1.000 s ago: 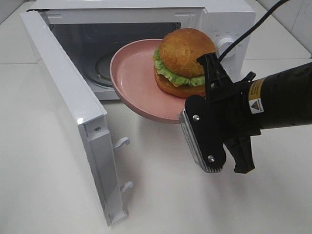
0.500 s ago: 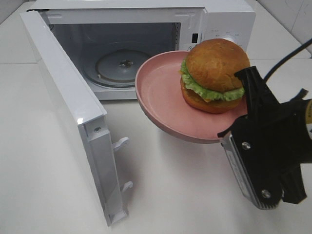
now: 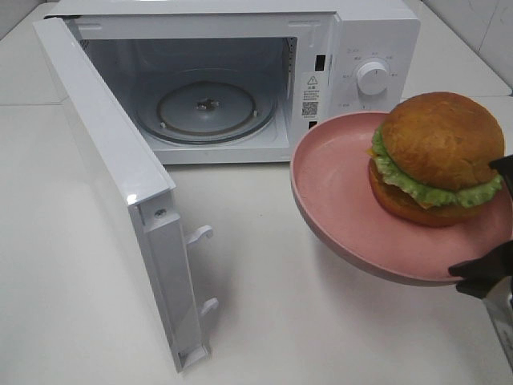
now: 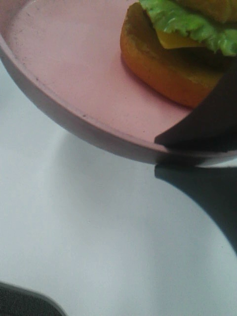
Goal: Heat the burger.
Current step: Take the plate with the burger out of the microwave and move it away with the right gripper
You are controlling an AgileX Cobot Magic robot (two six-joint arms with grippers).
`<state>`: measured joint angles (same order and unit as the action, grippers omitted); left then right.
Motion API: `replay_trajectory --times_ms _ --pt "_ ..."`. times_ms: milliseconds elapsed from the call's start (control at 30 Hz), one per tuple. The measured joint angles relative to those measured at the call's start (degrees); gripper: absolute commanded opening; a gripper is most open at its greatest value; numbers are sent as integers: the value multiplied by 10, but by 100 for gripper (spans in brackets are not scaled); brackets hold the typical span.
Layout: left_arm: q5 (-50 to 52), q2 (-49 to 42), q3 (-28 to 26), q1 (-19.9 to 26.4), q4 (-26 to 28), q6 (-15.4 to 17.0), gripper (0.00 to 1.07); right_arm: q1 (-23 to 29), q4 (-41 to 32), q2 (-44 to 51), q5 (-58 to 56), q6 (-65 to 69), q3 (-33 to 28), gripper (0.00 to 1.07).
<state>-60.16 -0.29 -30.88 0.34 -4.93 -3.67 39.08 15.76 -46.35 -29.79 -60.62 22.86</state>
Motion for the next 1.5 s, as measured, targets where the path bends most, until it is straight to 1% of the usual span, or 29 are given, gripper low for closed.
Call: replay_trajectory --times_ms 67,133,367,600,633,700,733,900,1200,1300,1333,1500 --pt "0 0 0 0 0 0 98 0 0 10 -10 2 -1 0" --pt "0 0 0 0 0 0 98 0 3 48 -53 29 -3 0" --pt "0 0 0 0 0 0 98 0 19 81 -96 76 -3 0" --pt "0 0 0 0 0 0 98 0 65 85 -135 155 -3 0" --pt "0 0 0 0 0 0 98 0 85 85 -138 193 -3 0" --pt "0 0 0 0 0 0 98 0 95 85 -138 209 -3 0" --pt "0 0 0 0 0 0 98 0 115 85 -141 247 -3 0" --pt "0 0 0 0 0 0 98 0 148 85 -165 311 -3 0" --pt "0 0 0 0 0 0 98 0 158 85 -221 364 -3 0" --pt "0 0 0 0 0 0 98 0 158 85 -243 399 -3 0" --pt "0 0 0 0 0 0 98 0 158 86 -258 429 -3 0" --pt "0 0 0 0 0 0 98 0 158 86 -277 478 -3 0"
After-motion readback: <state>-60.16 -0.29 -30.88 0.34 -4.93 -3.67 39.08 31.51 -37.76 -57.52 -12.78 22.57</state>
